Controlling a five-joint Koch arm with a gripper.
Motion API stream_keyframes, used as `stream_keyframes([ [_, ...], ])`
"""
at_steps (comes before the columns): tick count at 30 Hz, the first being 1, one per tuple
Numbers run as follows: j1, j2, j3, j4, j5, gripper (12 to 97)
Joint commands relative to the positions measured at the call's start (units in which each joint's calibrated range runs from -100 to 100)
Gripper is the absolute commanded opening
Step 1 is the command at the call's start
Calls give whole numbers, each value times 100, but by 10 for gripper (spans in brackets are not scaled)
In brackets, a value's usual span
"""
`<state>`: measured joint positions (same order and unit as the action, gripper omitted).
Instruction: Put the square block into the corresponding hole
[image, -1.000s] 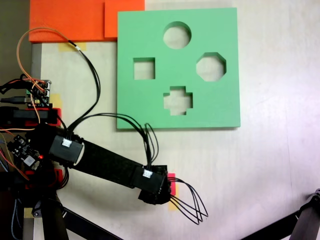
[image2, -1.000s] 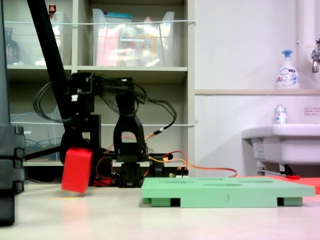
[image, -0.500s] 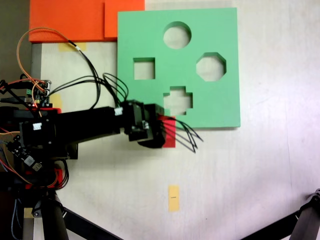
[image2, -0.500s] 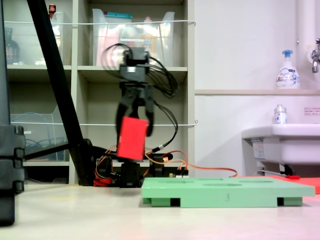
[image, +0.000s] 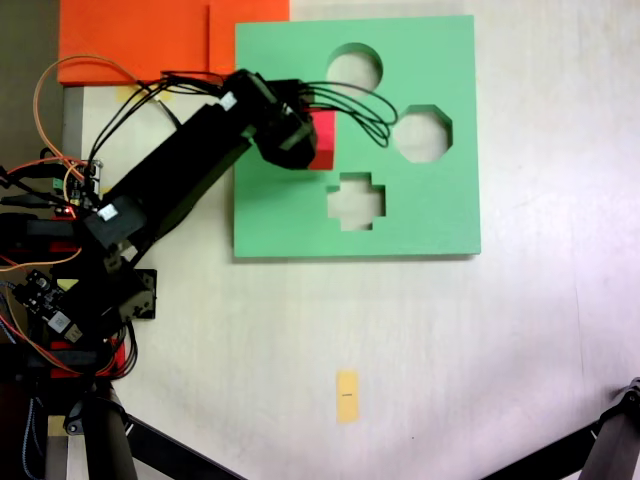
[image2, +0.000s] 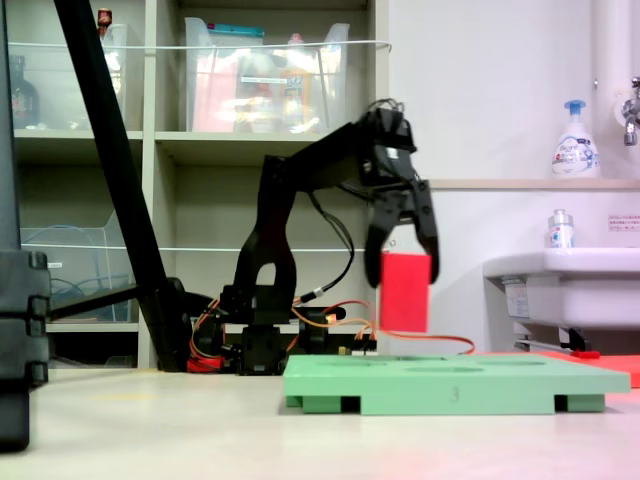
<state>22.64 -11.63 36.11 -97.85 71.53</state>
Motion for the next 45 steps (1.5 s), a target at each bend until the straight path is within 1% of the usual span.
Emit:
stream_keyframes([
  [1,151,255,656,-215,103,287],
  [5,303,800,1095,-215,161,289],
  [13,454,1107,1075,-215,205,287],
  [31,479,339,128,-215,225,287],
  [45,391,185,-191,-215,225,287],
])
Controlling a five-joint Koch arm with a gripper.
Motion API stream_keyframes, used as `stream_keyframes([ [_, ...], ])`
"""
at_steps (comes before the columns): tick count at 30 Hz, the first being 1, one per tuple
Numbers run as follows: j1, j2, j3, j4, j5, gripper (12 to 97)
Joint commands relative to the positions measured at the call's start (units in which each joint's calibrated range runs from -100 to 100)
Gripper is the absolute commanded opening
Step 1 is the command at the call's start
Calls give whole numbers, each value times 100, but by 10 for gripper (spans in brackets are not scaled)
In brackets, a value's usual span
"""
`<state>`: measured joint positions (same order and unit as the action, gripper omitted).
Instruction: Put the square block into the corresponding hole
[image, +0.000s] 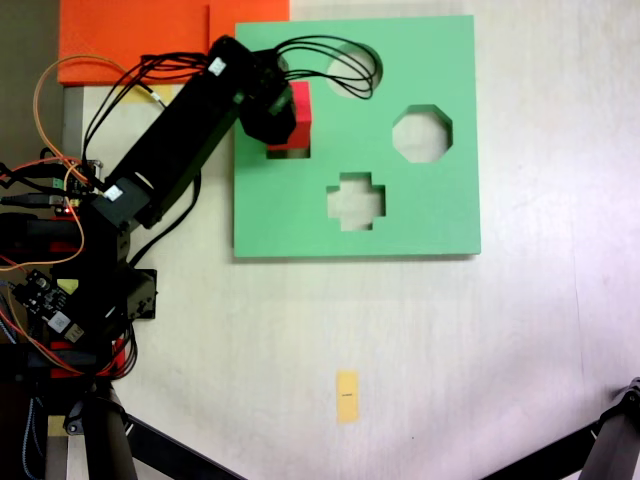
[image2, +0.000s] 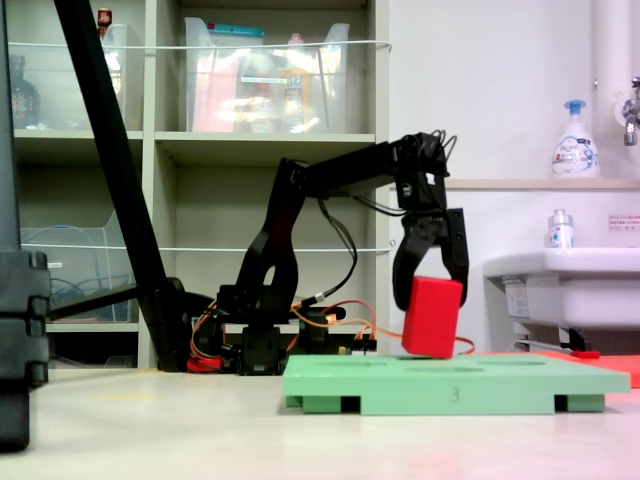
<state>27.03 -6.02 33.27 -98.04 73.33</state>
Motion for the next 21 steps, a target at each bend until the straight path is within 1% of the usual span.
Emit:
stream_keyframes([
  [1,-49,-390,73,-196,44,287],
  [11,-142,-292,3,-196,39,289],
  [21,-83,169,13,-196,68,289],
])
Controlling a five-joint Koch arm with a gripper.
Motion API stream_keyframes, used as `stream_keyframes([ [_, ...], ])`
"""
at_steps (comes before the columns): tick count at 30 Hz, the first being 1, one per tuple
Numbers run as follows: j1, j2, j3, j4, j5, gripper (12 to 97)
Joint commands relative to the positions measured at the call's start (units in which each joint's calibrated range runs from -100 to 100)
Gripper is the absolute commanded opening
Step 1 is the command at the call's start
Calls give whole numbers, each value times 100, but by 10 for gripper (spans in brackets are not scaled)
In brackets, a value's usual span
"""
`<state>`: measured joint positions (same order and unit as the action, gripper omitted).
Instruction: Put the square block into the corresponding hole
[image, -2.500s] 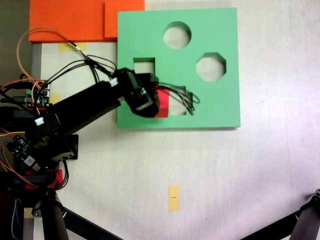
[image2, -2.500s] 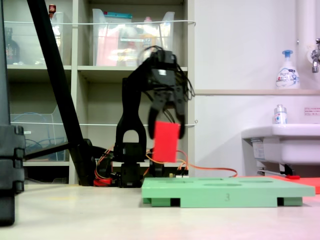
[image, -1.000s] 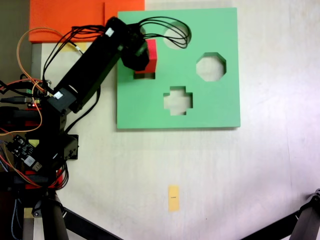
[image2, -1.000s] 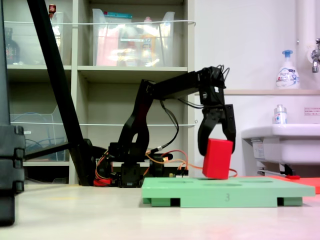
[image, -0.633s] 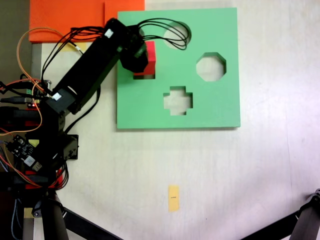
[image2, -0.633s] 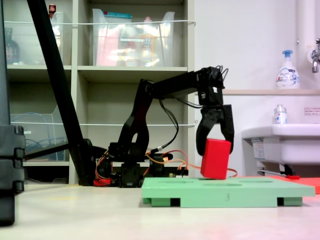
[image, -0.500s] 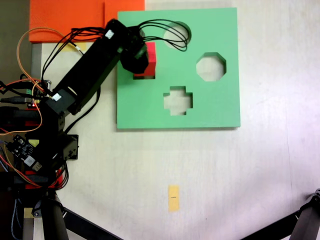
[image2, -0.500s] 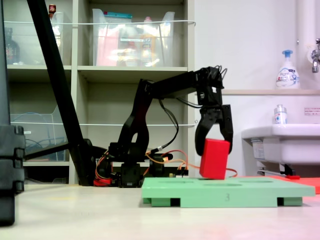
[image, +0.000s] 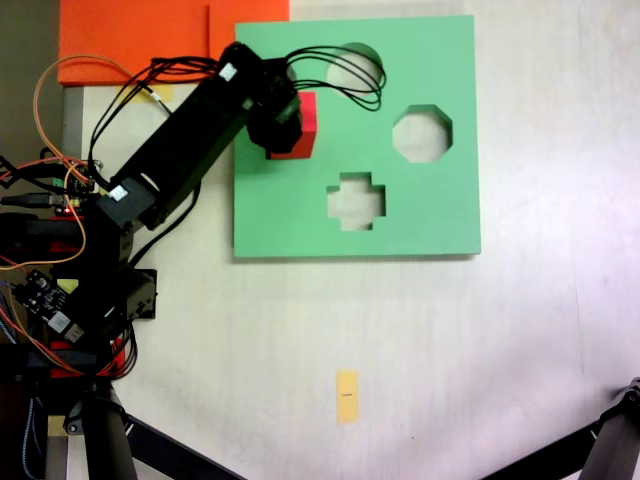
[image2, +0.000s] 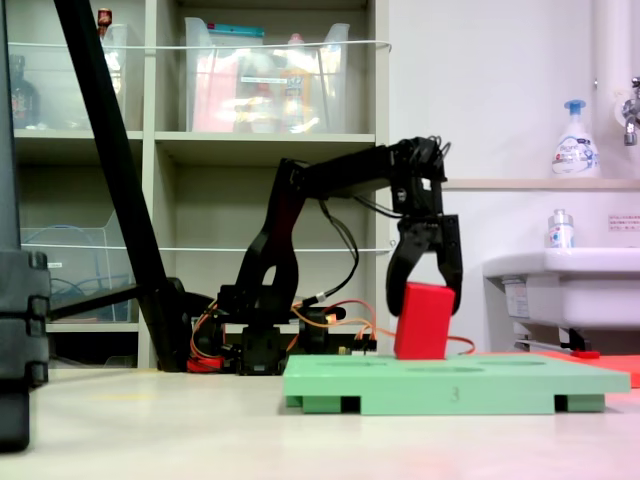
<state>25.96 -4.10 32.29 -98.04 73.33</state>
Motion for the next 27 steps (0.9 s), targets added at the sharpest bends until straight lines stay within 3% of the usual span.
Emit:
stream_keyframes([
  [1,39,33,111,-196,73,289],
  [22,220,983,111,-196,156,298],
  [25,249,1081,111,-196,156,379],
  [27,288,1053,111,-196,156,530],
])
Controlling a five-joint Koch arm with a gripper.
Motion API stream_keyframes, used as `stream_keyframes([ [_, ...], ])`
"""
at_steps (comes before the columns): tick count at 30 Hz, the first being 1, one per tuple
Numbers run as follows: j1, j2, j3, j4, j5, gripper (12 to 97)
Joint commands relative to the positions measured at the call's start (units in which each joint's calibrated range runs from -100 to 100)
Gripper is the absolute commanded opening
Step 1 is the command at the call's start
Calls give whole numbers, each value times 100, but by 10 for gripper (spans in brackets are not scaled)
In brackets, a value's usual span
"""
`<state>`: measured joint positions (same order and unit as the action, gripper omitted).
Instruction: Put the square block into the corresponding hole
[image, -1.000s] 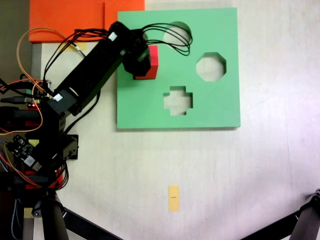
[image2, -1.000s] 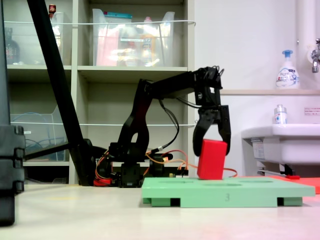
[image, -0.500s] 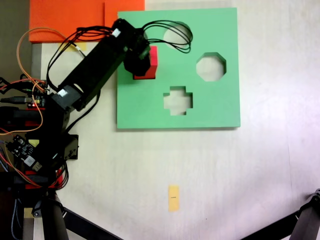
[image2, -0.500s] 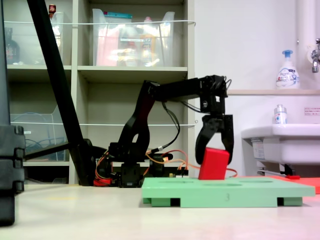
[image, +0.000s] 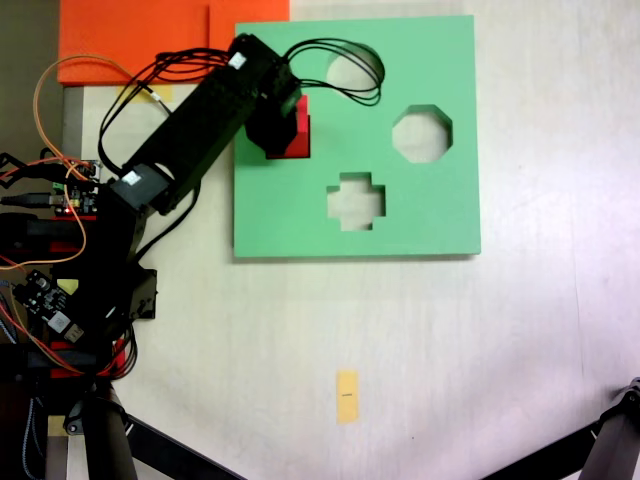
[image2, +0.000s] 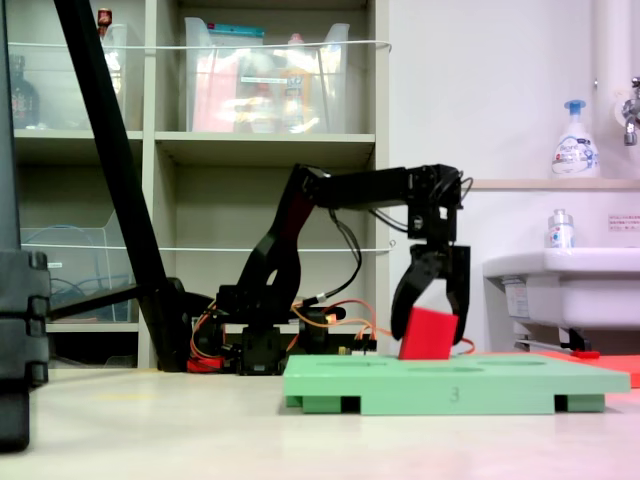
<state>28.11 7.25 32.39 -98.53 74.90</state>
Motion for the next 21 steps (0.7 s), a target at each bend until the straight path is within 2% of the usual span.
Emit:
stream_keyframes([
  [1,88,-124,101,-147,0,559],
  [3,122,-362,101,-147,0,580],
  [4,132,-474,101,-147,-5,613],
  [6,176,-851,61,-147,-5,731],
  [8,181,-1242,42,-147,-15,776],
  [14,63,-3225,61,-147,-523,774],
  [21,-757,-5362,261,-147,-1744,771],
])
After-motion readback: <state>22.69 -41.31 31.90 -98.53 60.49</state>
